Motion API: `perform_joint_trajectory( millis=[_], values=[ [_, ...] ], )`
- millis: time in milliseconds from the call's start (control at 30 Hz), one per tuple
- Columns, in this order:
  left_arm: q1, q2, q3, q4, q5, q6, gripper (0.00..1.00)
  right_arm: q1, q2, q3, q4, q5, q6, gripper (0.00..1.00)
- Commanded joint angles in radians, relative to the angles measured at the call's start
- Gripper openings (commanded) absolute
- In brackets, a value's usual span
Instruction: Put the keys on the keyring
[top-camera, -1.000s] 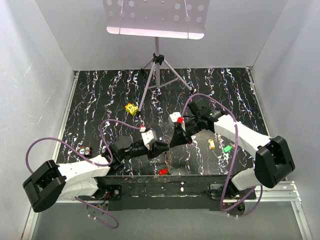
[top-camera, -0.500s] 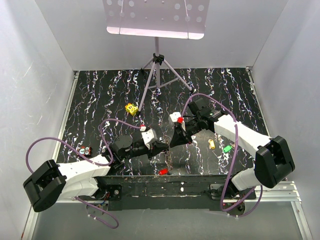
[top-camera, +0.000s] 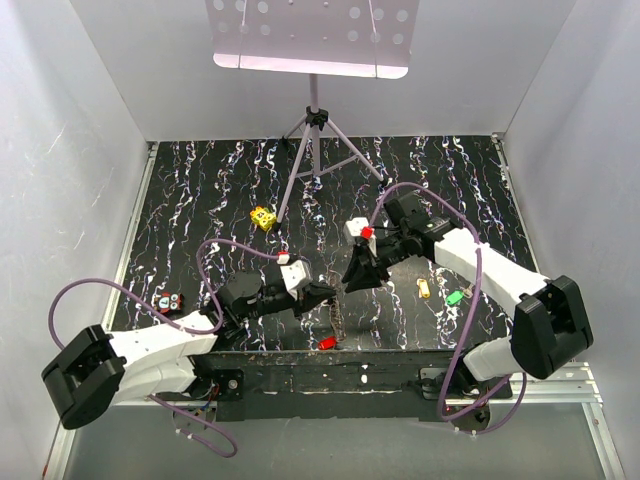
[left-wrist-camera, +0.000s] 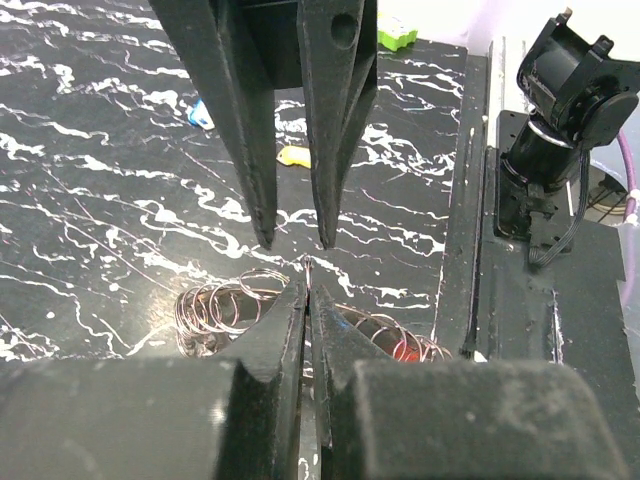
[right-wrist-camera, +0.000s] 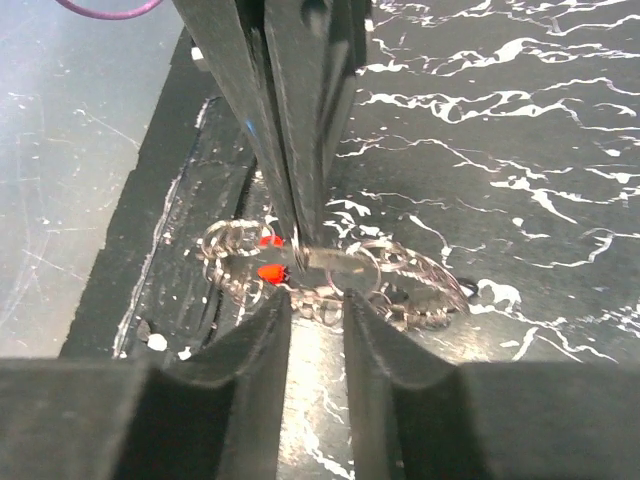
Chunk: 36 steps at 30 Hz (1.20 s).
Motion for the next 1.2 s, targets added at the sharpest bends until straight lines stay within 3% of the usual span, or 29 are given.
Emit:
perform_joint_trajectory(
  millis=[0,400,767,1167],
  values=[
    [-0.002,-0.066,-0.009,0.015,-0.015,0.050,0.00,-0.050,-0.049,0.035,-0.023,-0.055,-0.006,0.38],
    [-0.001,-0.107,-0.026,0.066,0.023,0.039,0.00,-0.098,-0.069,0.029,-0.041,-0.081,-0.032,0.40],
    [0.039,-0.169,0.072,-0.094,0.121,0.089,0.00,-0.158,-0.108,0.024,-0.044,-0.098,-0.034,0.40],
    [0.133,-0.157,0.189,-0.174,0.256,-0.056,0.00,-0.268,-0.144,0.036,-0.089,-0.102,-0.054,0.40]
  ],
)
